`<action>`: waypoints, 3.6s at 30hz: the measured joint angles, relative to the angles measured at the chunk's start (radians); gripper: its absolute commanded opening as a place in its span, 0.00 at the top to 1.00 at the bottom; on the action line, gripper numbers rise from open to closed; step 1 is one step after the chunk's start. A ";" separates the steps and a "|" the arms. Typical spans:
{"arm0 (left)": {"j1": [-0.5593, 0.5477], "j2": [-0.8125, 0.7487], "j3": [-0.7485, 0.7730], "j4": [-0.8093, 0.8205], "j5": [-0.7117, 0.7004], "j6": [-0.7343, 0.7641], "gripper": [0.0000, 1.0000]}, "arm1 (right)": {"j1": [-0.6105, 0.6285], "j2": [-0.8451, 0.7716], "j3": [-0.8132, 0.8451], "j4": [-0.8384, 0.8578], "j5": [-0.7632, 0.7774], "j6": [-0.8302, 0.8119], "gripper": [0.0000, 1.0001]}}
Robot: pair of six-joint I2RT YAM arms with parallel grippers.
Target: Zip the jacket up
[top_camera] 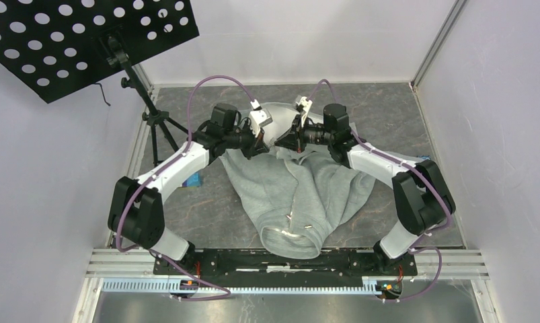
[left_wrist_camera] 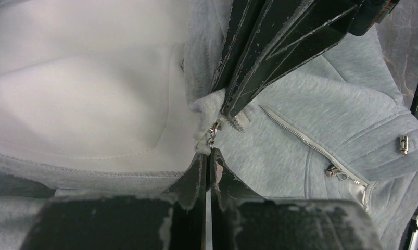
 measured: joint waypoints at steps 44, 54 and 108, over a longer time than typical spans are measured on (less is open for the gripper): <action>0.048 -0.143 -0.363 0.794 0.084 -0.882 0.29 | -0.023 -0.006 -0.095 0.350 -0.028 0.355 1.00; 0.048 -0.146 -0.391 0.808 0.035 -0.794 0.49 | -0.024 -0.006 -0.095 0.358 -0.034 0.392 1.00; -0.136 -0.183 -0.274 0.449 -0.339 -0.891 0.98 | -0.076 0.064 -0.059 0.747 0.330 0.618 1.00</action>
